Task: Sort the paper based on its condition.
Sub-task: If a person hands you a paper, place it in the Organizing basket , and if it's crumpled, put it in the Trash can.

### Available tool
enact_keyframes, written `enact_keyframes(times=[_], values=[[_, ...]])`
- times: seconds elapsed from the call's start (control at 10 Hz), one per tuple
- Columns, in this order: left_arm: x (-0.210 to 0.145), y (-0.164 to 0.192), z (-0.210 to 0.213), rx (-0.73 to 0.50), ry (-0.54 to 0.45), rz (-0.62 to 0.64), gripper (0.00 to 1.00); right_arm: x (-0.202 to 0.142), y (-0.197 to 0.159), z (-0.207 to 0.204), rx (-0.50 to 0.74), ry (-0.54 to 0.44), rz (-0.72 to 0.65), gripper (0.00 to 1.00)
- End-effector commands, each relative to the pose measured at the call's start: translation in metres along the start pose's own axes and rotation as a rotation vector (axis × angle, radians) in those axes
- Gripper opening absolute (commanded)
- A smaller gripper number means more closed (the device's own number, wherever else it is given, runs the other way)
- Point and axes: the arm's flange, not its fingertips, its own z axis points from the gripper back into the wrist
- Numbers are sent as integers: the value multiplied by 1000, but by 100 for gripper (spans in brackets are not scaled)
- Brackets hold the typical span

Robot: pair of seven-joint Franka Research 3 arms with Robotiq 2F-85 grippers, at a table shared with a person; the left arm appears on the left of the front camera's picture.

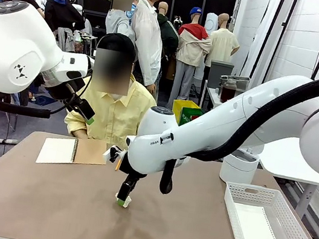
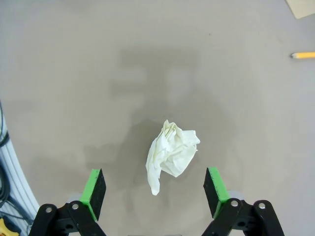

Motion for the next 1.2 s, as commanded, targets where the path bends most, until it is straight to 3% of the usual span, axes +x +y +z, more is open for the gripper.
enact_keyframes(times=[0.0, 0.8, 1.0, 1.1], values=[[0, 1, 1, -1, -1, 1, 100, 9, -4, -7, -18, 14, -15, 100], [0, 1, 1, -1, -1, 1, 100, 18, -17, -25, 0, 54, -53, 100], [0, 1, 1, -1, -1, 1, 100, 18, -19, -27, -7, 68, -63, 61], [0, 1, 1, -1, -1, 1, 100, 19, -20, -27, -6, 66, -67, 54]])
